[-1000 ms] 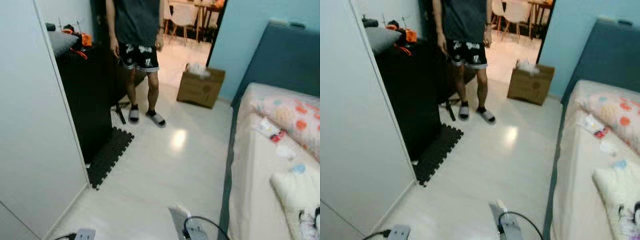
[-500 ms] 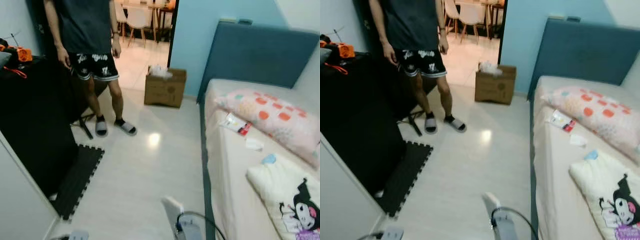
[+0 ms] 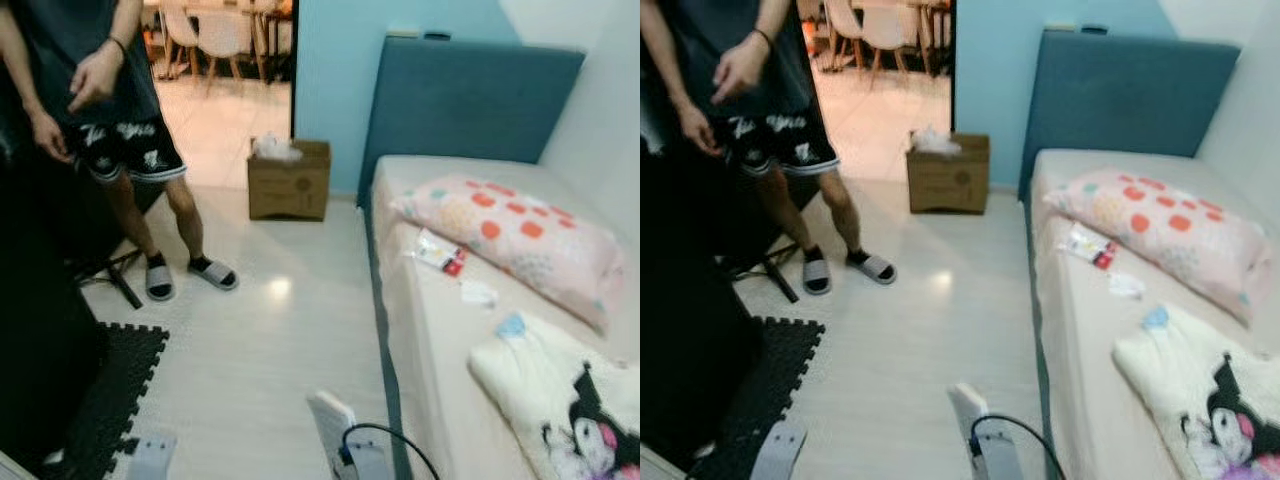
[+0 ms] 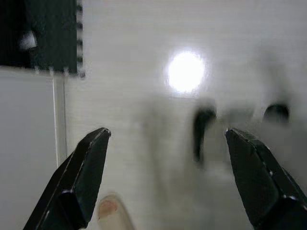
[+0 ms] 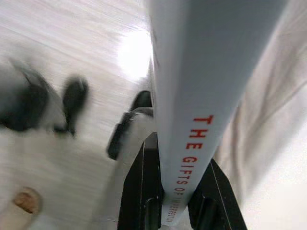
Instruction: Clean up the room
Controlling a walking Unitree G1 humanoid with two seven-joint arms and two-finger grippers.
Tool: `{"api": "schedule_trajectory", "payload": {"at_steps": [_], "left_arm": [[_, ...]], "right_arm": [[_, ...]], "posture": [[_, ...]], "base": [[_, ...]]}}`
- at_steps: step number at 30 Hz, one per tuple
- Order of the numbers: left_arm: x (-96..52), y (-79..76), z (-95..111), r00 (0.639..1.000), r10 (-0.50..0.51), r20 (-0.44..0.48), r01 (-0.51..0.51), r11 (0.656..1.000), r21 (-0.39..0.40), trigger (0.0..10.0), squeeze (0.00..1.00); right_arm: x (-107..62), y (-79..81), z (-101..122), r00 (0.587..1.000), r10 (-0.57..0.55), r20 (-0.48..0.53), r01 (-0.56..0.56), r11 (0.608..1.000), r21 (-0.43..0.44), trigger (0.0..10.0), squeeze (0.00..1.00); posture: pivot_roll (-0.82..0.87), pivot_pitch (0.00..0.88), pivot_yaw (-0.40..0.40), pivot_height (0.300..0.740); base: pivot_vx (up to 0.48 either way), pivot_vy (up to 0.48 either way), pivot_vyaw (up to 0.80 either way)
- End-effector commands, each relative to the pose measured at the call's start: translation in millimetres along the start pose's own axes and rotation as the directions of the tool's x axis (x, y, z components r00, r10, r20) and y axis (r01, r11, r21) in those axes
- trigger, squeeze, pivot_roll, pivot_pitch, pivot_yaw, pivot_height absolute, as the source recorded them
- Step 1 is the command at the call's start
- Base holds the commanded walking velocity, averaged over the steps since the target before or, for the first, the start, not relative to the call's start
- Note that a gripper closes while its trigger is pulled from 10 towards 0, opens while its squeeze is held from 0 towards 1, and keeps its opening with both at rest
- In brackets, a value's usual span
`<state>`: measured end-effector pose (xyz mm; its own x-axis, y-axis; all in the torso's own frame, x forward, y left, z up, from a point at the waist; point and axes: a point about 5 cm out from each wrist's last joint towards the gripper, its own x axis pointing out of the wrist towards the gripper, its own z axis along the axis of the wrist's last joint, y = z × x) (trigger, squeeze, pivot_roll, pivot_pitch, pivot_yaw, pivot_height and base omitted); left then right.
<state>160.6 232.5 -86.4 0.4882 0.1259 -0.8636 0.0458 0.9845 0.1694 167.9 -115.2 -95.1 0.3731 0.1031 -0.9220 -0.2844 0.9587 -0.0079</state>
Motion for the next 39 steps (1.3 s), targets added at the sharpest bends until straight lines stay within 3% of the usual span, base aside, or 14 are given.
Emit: {"api": "schedule_trajectory", "payload": {"at_steps": [1,18,34,39], "left_arm": [[-0.2,-4.5,-5,1.000,-0.010,-0.023,0.010,1.000,-0.007,10.0,0.00],[-0.5,-18.7,-12,0.998,-0.048,-0.037,0.049,0.999,0.007,10.0,0.00],[1.5,-26.9,-1,0.997,-0.069,-0.015,0.069,0.997,0.017,10.0,0.00],[1.9,-29.0,2,0.997,-0.074,-0.011,0.074,0.997,0.019,10.0,0.00]], "right_arm": [[0.1,4.3,2,1.000,0.015,0.011,-0.015,1.000,-0.004,10.0,0.00],[-0.8,-10.9,8,1.000,-0.011,0.020,0.011,0.999,-0.030,10.0,0.00],[-1.8,-20.4,16,0.998,-0.040,0.049,0.041,0.999,-0.028,10.0,0.00],[-2.1,-21.6,19,0.997,-0.039,0.061,0.041,0.999,-0.028,10.0,0.00]], "posture": [[0.21,0.000,-0.081,0.740],[0.19,0.000,-0.098,0.740],[0.16,0.000,-0.108,0.740],[0.16,0.000,-0.109,0.740]], "base": [[0.352,0.000,0.00],[0.376,0.000,0.00],[0.383,0.000,0.00],[0.384,0.000,-0.73]]}}
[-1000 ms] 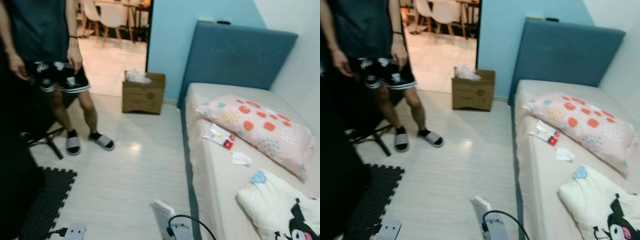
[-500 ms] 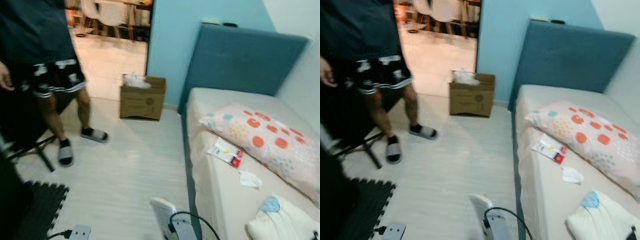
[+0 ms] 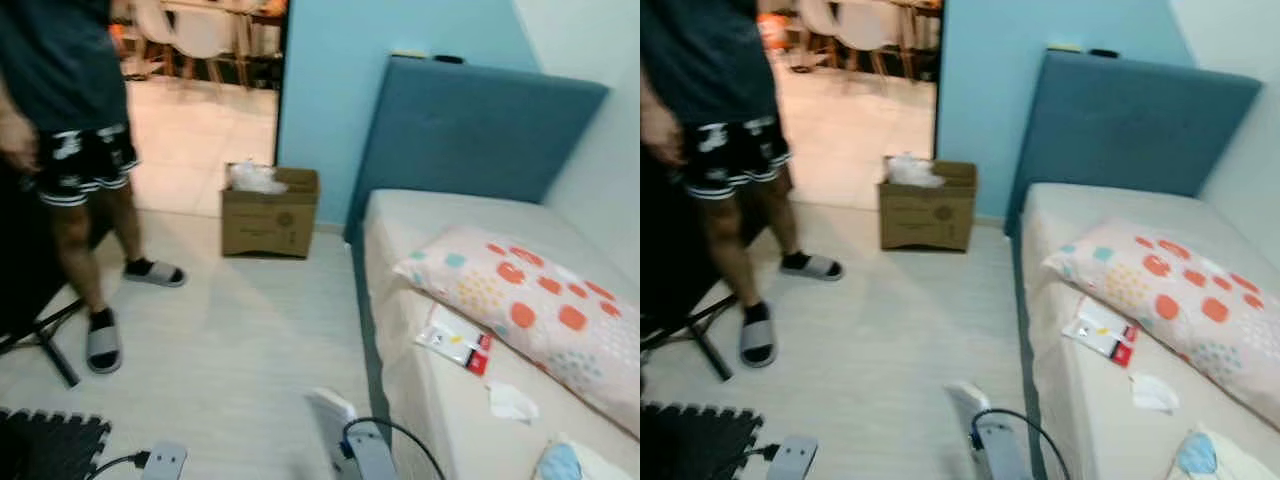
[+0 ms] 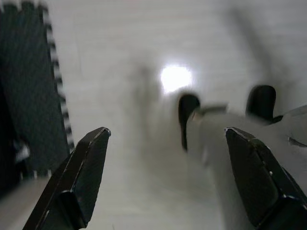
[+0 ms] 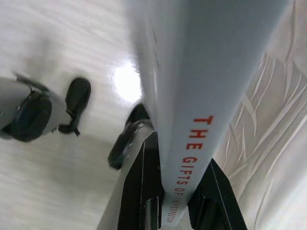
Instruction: Clean up the room
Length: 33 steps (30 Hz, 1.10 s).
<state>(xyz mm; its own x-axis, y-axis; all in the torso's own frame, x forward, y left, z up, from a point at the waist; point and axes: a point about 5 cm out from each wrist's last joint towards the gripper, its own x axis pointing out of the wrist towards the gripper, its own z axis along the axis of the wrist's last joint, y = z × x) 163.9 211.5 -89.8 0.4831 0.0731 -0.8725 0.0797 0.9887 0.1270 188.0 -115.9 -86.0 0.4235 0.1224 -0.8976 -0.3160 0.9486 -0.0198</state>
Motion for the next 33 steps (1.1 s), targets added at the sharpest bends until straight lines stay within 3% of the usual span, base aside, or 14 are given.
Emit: {"api": "schedule_trajectory", "payload": {"at_steps": [1,19,33], "left_arm": [[0.5,-8.4,-2,1.000,-0.022,-0.009,0.022,1.000,0.010,10.0,0.00],[0.4,-9.4,-3,1.000,-0.024,-0.016,0.024,1.000,0.018,10.0,0.00],[1.0,-9.9,1,0.999,-0.031,-0.010,0.031,0.999,0.030,10.0,0.00]], "right_arm": [[-1.3,-15.1,-2,0.999,-0.042,0.005,0.042,0.999,0.011,10.0,0.00],[-1.7,-19.1,6,0.998,-0.049,0.034,0.049,0.999,-0.001,10.0,0.00],[-2.0,-20.5,11,0.995,-0.065,0.069,0.061,0.996,0.063,10.0,0.00]], "posture": [[0.16,0.000,-0.109,0.740],[0.16,0.000,-0.107,0.740],[0.14,0.000,-0.095,0.740]], "base": [[0.386,0.000,-0.77],[0.384,0.000,0.00],[0.382,0.000,0.00]]}}
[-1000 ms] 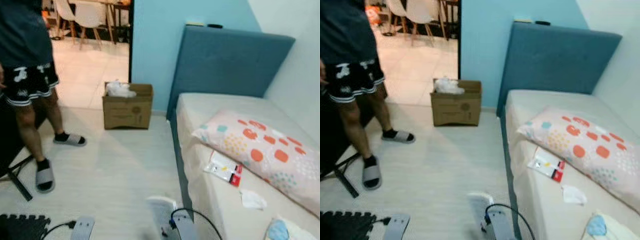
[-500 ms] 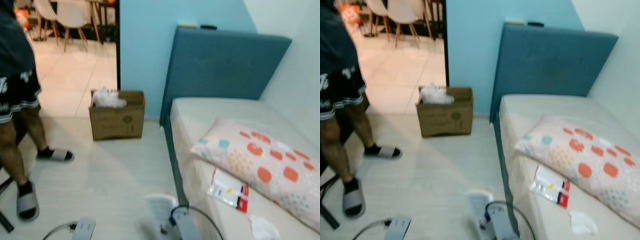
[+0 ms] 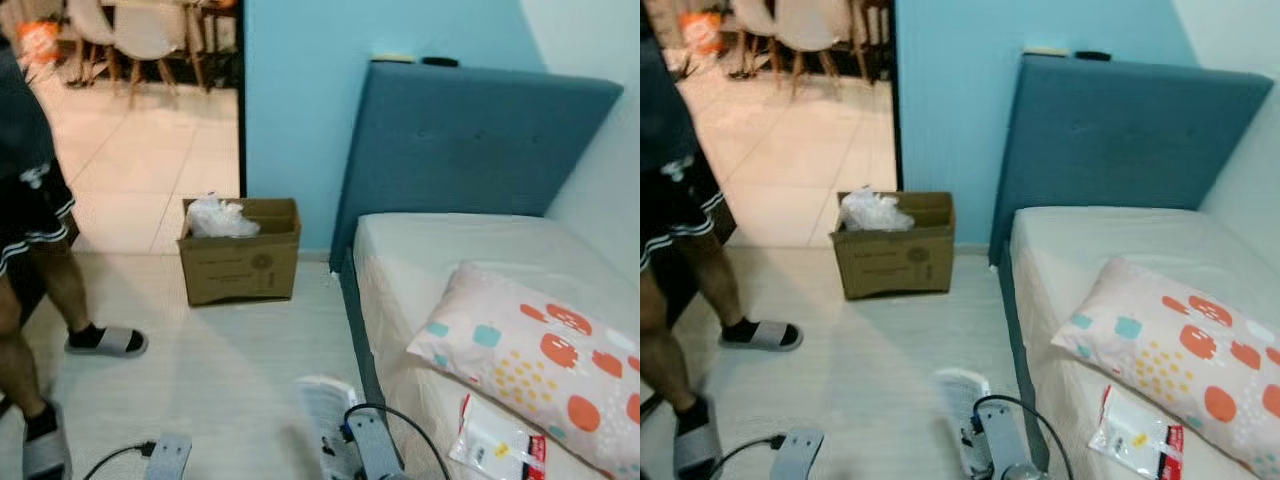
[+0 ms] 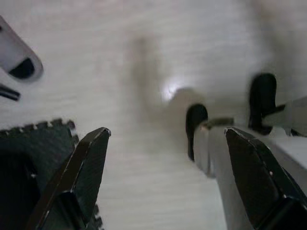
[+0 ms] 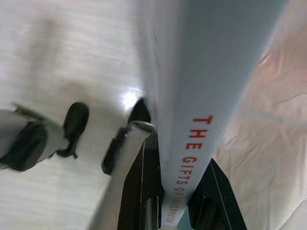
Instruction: Clean up the room
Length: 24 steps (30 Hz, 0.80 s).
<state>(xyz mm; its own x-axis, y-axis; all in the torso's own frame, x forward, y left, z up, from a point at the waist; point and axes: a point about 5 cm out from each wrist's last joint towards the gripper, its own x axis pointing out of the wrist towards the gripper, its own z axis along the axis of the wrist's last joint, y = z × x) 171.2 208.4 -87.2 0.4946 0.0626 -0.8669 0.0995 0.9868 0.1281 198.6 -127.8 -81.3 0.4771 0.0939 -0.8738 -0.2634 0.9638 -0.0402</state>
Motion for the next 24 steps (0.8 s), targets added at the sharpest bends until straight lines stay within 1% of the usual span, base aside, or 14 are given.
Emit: {"api": "schedule_trajectory", "payload": {"at_steps": [1,20,21,22,23,24], "left_arm": [[-0.1,-8.1,-7,0.999,-0.024,-0.024,0.024,1.000,0.013,10.0,0.00],[-0.6,-7.4,-10,0.999,-0.021,-0.031,0.021,1.000,0.011,10.0,0.00],[-0.6,-7.4,-10,0.999,-0.020,-0.029,0.020,1.000,0.010,10.0,0.00],[-0.7,-7.9,-10,0.999,-0.020,-0.029,0.020,1.000,0.004,10.0,0.00],[-0.7,-7.9,-10,0.999,-0.020,-0.029,0.020,1.000,0.004,10.0,0.00],[-0.7,-8.3,-11,0.999,-0.020,-0.028,0.020,1.000,0.001,10.0,0.00]], "right_arm": [[-0.3,-5.8,4,0.999,-0.020,0.029,0.019,0.999,0.030,10.0,0.00],[-0.6,-6.4,7,0.997,-0.021,0.078,0.013,0.994,0.104,10.0,0.00],[-2.2,-20.9,15,0.992,-0.044,0.118,0.025,0.987,0.158,10.0,0.00],[-4.8,-37.7,28,0.982,-0.079,0.173,0.036,0.970,0.241,10.0,0.00],[-4.8,-37.7,28,0.982,-0.079,0.173,0.036,0.970,0.241,10.0,0.00],[-7.8,-51.0,41,0.969,-0.112,0.221,0.039,0.950,0.309,10.0,0.00]], "posture": [[0.14,0.000,-0.095,0.740],[0.14,0.000,-0.096,0.740],[0.14,0.000,-0.097,0.740],[0.13,0.000,-0.096,0.740],[0.13,0.000,-0.096,0.740],[0.13,0.000,-0.096,0.740]], "base": [[0.386,0.000,0.00],[0.384,0.000,0.00],[0.364,0.000,-0.79],[0.000,0.000,-0.79],[0.000,0.000,-0.79],[0.000,0.000,-0.79]]}}
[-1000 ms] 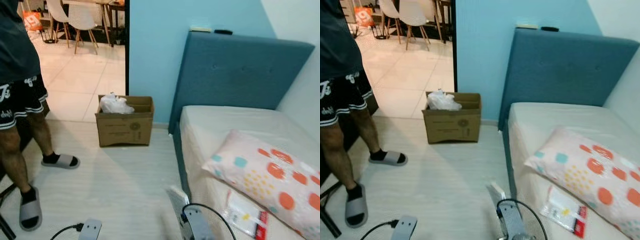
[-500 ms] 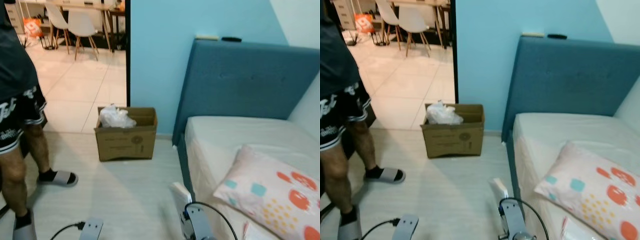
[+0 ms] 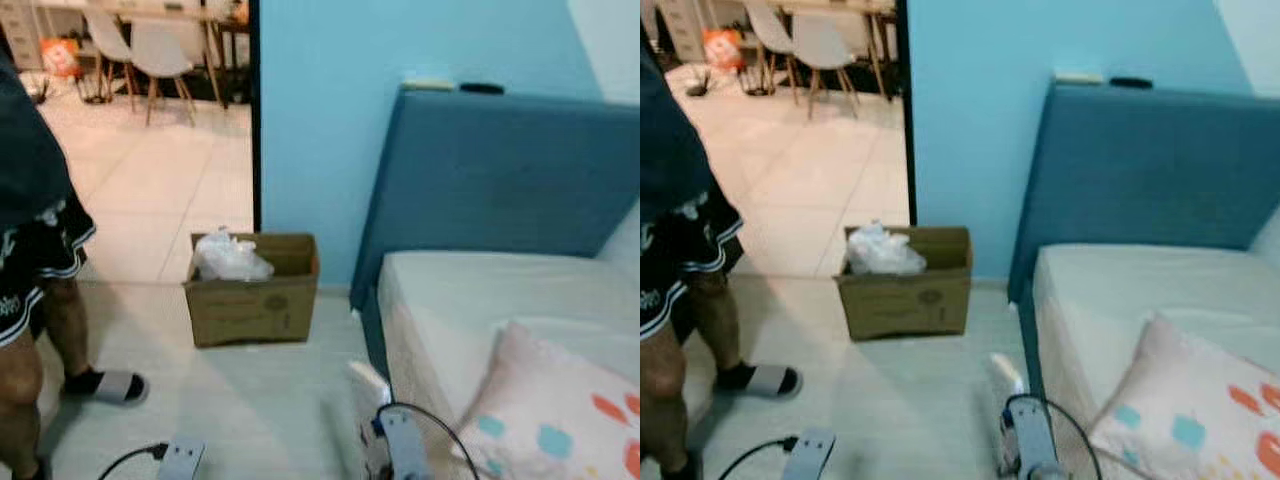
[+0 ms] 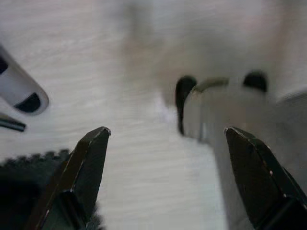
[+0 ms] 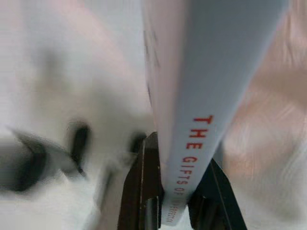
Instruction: Clean up the room
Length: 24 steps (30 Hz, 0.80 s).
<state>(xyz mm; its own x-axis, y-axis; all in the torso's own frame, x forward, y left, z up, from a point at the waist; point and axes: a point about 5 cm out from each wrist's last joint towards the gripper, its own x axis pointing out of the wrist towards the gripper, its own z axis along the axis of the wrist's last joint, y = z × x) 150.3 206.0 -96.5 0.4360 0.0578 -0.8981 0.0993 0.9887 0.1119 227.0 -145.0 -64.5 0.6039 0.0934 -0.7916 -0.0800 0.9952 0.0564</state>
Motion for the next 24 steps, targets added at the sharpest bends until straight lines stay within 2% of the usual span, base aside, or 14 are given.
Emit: {"api": "schedule_trajectory", "payload": {"at_steps": [1,2,3,7,9,11,12,14,16,17,18,20,21,24], "left_arm": [[1.1,-3.2,11,0.999,-0.005,0.037,0.005,1.000,0.007,10.0,0.00],[1.1,-3.2,11,0.999,-0.005,0.037,0.005,1.000,0.007,10.0,0.00],[1.2,-3.9,11,0.999,-0.005,0.036,0.005,1.000,0.007,10.0,0.00],[1.2,-4.6,11,0.999,-0.006,0.036,0.006,1.000,0.006,10.0,0.00],[1.2,-5.2,11,0.999,-0.007,0.036,0.006,1.000,0.005,10.0,0.00],[1.2,-5.6,10,0.999,-0.008,0.035,0.007,1.000,0.005,10.0,0.00],[1.2,-5.6,10,0.999,-0.008,0.035,0.007,1.000,0.005,10.0,0.00],[1.2,-6.2,9,0.999,-0.010,0.033,0.010,1.000,0.005,10.0,0.00],[1.1,-6.9,8,0.999,-0.012,0.032,0.012,1.000,0.003,10.0,0.00],[1.1,-6.9,8,0.999,-0.012,0.032,0.012,1.000,0.003,10.0,0.00],[1.1,-7.1,8,0.999,-0.012,0.031,0.012,1.000,0.002,10.0,0.00],[1.0,-7.7,6,1.000,-0.014,0.028,0.014,1.000,0.002,10.0,0.00],[1.0,-7.9,6,1.000,-0.014,0.026,0.014,1.000,0.002,10.0,0.00],[0.9,-7.9,5,1.000,-0.015,0.024,0.015,1.000,0.003,10.0,0.00]], "right_arm": [[-3.1,-31.1,37,0.985,-0.082,0.151,0.055,0.983,0.174,10.0,0.00],[-3.1,-31.1,37,0.985,-0.082,0.151,0.055,0.983,0.174,10.0,0.00],[-4.8,-37.4,57,0.971,-0.108,0.215,0.052,0.967,0.250,10.0,0.00],[-7.9,-44.1,80,0.948,-0.136,0.289,0.029,0.938,0.346,10.0,0.00],[-15.1,-51.7,116,0.899,-0.151,0.411,-0.073,0.873,0.482,10.0,0.00],[-24.7,-58.5,146,0.833,-0.160,0.529,-0.203,0.802,0.562,10.0,0.00],[-24.7,-58.5,146,0.833,-0.160,0.529,-0.203,0.802,0.562,10.0,0.00],[-34.9,-73.7,165,0.779,-0.231,0.584,-0.233,0.757,0.610,10.0,0.00],[-45.2,-101.1,169,0.751,-0.375,0.543,-0.125,0.727,0.675,10.0,0.00],[-45.2,-101.1,169,0.751,-0.375,0.543,-0.125,0.727,0.675,10.0,0.00],[-48.7,-111.6,167,0.743,-0.430,0.513,-0.070,0.713,0.698,10.0,0.00],[-54.1,-134.3,155,0.736,-0.538,0.411,0.126,0.705,0.698,10.0,0.00],[-55.8,-141.3,149,0.731,-0.572,0.372,0.197,0.699,0.688,10.0,0.00],[-57.8,-149.4,142,0.725,-0.603,0.333,0.249,0.680,0.689,10.0,0.00]], "posture": [[0.13,0.000,-0.096,0.740],[0.13,0.000,-0.096,0.740],[0.13,0.000,-0.096,0.740],[0.13,0.000,-0.098,0.740],[0.13,0.000,-0.100,0.740],[0.13,0.000,-0.101,0.740],[0.13,0.000,-0.101,0.740],[0.13,0.000,-0.108,0.740],[0.14,0.000,-0.110,0.740],[0.14,0.000,-0.110,0.740],[0.14,0.000,-0.110,0.740],[0.14,0.000,-0.112,0.740],[0.13,0.000,-0.113,0.740],[0.13,0.000,-0.114,0.740]], "base": [[0.000,0.000,-0.79],[0.000,0.000,-0.79],[0.000,0.000,-0.79],[0.000,0.000,-0.78],[0.000,0.000,-0.77],[0.000,0.000,-0.77],[0.000,0.000,-0.77],[0.000,0.000,-0.77],[0.000,0.000,-0.77],[0.000,0.000,-0.77],[0.000,0.000,-0.77],[0.000,0.000,-0.77],[0.000,0.000,-0.77],[0.000,0.000,-0.77]]}}
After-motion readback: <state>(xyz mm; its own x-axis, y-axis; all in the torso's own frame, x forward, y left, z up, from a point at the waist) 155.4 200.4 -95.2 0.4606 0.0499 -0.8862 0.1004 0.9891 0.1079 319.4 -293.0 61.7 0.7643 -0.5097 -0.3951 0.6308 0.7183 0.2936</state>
